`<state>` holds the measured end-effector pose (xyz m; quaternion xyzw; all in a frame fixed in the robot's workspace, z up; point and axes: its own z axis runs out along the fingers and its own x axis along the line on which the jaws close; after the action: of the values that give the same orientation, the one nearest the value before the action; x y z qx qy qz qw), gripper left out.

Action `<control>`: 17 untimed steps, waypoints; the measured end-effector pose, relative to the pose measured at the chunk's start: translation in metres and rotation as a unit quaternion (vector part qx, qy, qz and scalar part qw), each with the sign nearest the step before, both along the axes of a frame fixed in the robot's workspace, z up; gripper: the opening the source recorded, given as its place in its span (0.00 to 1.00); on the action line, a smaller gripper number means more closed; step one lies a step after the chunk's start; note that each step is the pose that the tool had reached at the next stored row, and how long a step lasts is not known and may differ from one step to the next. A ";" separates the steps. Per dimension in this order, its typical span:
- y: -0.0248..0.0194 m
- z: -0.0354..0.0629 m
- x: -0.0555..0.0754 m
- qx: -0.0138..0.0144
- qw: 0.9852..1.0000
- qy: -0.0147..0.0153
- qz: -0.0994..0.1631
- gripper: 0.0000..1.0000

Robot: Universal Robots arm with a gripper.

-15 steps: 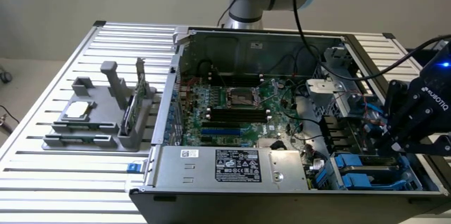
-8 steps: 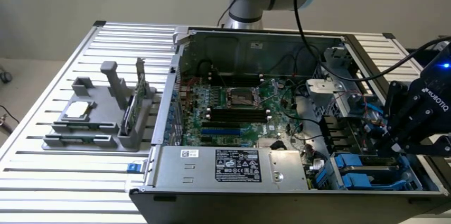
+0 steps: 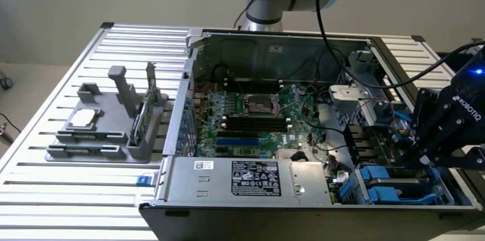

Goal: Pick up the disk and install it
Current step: 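Insert the first disk wire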

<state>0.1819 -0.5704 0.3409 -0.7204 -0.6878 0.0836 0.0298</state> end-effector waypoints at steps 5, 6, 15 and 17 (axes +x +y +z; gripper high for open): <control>0.0000 -0.0007 0.001 -0.001 1.000 0.001 0.000 0.16; 0.0000 -0.0008 0.001 -0.002 1.000 0.001 0.000 0.16; 0.0000 -0.0024 0.001 -0.003 1.000 0.001 0.000 0.16; 0.0000 -0.0029 0.001 -0.003 1.000 0.001 0.000 0.16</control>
<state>0.1833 -0.5705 0.3381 -0.7206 -0.6874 0.0862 0.0287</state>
